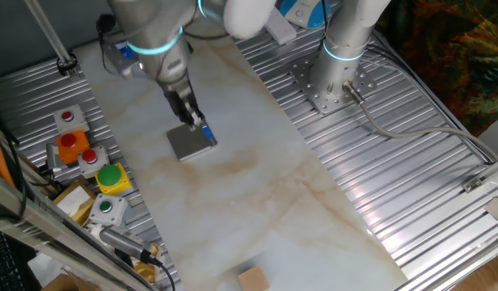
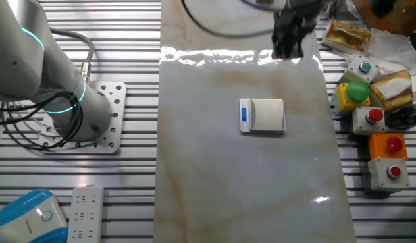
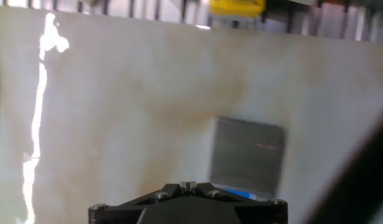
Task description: Place the block on the scale
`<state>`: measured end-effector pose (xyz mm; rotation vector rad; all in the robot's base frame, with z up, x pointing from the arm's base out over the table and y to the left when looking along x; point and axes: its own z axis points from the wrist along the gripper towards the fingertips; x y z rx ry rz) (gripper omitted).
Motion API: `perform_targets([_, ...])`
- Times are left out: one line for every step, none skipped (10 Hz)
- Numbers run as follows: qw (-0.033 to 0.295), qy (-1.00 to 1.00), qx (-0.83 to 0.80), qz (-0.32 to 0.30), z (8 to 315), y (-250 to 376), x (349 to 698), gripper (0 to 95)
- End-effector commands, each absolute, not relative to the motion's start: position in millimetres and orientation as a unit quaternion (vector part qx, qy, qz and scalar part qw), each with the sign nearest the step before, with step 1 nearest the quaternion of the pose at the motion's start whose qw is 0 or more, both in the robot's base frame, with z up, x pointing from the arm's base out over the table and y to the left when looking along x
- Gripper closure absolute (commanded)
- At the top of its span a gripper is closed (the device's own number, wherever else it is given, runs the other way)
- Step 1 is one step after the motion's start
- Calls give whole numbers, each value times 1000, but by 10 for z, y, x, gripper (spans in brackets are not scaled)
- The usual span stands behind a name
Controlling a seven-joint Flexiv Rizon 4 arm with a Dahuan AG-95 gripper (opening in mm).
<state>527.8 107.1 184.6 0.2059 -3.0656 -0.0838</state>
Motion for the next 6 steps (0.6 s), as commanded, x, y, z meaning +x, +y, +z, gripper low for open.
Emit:
perform_targets([30,-998,50,-26,1760,1736,5497,950])
perform_targets([29,-998,47,-25,1731,1830,5545,950])
perform_targets([29,-998,47,-25,1731,1830,5545,950])
perform_targets([26,-998,49,-27,1736,1842,5560,950])
perform_targets([27,-998,49,-27,1737,1841,5559,950])
perform_targets([27,-998,49,-28,1737,1841,5559,950])
